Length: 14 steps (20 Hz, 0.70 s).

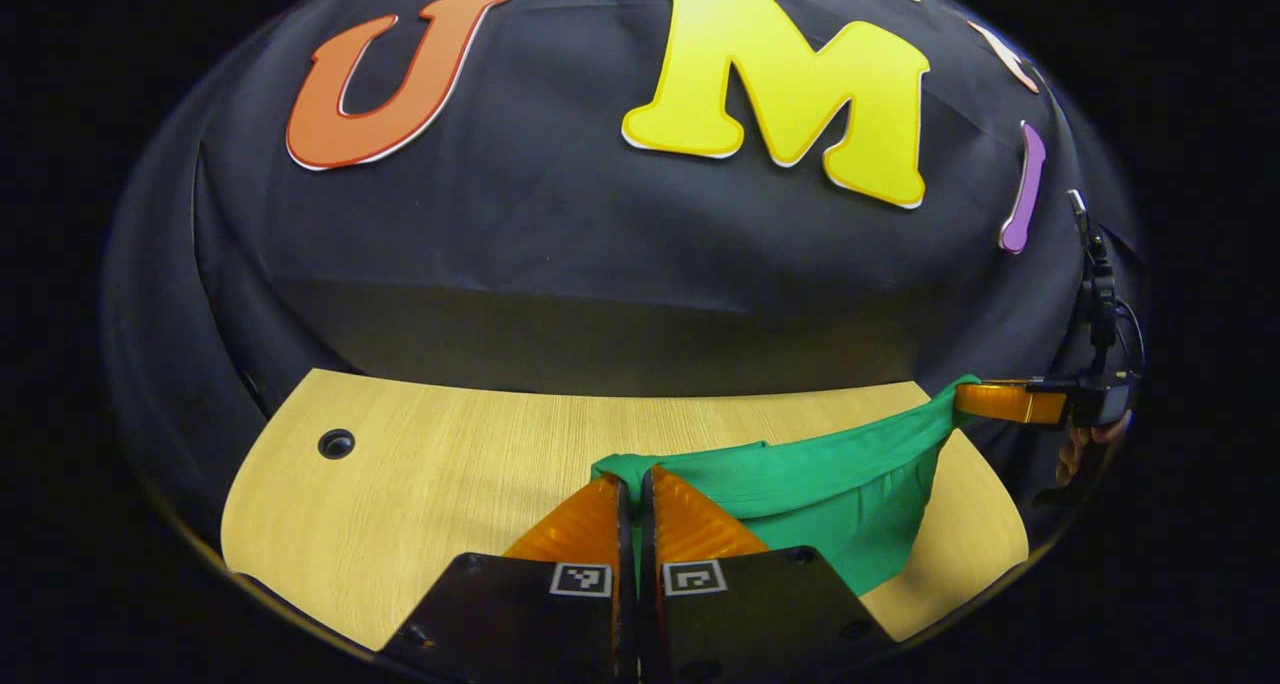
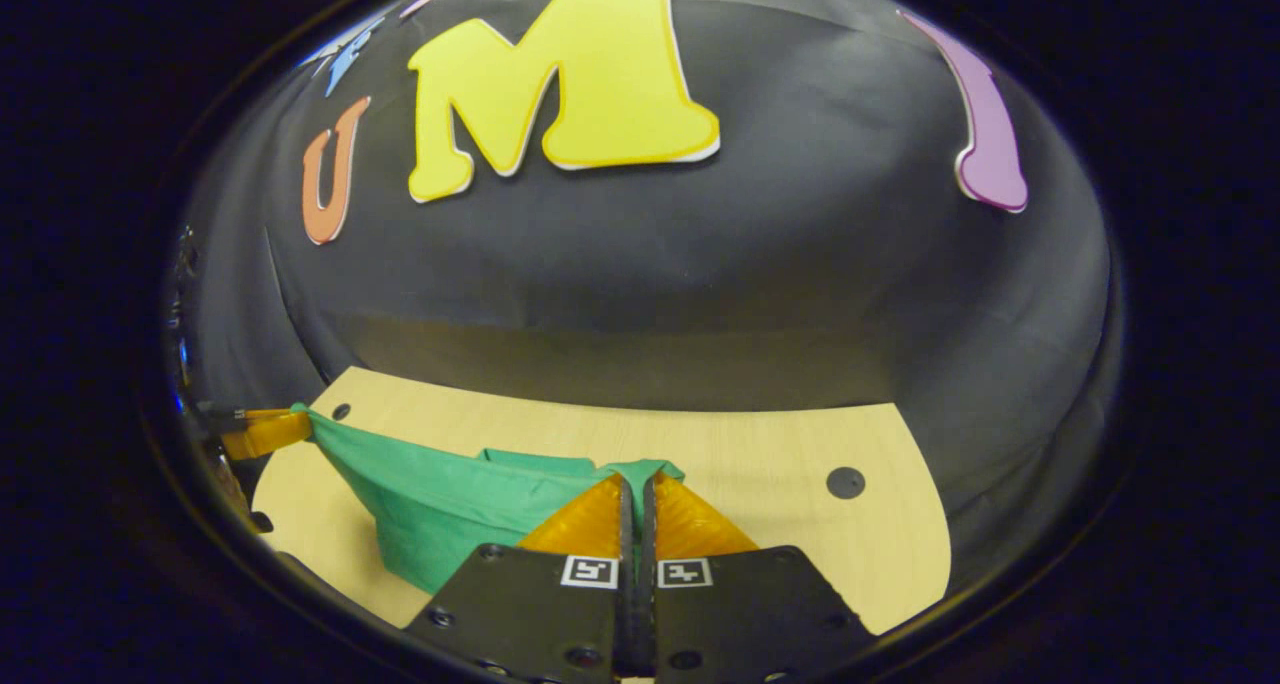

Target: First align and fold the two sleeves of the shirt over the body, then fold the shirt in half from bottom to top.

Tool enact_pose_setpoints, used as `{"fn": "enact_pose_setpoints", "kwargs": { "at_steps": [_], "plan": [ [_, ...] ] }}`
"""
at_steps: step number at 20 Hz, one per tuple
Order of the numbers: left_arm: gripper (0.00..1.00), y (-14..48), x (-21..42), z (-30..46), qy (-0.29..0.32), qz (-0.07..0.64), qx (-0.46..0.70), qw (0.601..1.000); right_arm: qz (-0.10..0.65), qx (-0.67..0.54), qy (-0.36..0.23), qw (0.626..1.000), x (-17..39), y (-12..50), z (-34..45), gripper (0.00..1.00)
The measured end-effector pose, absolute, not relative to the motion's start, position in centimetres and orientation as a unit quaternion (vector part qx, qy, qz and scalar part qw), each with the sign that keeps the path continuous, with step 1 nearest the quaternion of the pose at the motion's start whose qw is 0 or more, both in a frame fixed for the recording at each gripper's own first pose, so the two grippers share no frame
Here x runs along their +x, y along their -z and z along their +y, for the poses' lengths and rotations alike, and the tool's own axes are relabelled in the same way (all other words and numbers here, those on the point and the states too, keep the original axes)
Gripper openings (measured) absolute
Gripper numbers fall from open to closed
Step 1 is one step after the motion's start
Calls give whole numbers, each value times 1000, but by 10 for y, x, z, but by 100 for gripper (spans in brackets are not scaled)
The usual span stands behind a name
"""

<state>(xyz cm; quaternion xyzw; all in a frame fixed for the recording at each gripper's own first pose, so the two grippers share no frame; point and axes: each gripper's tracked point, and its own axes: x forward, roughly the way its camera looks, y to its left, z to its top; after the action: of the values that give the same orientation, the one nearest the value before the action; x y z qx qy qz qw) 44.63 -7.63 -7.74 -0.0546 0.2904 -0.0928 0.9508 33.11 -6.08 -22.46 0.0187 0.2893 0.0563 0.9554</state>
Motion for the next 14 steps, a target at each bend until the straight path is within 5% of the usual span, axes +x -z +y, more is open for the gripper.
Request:
{"fn": "enact_pose_setpoints", "kwargs": {
  "at_steps": [8, 14],
  "plan": [
    [12, 153, 487, -70, 67, 310, -37, 948, 315, -10, -54, 948, 374, 293, -56, 1],
    [21, 196, 498, -79, 65, 337, -35, 939, 336, -36, -59, 939, 380, 330, -54, 11]
  ]
}}
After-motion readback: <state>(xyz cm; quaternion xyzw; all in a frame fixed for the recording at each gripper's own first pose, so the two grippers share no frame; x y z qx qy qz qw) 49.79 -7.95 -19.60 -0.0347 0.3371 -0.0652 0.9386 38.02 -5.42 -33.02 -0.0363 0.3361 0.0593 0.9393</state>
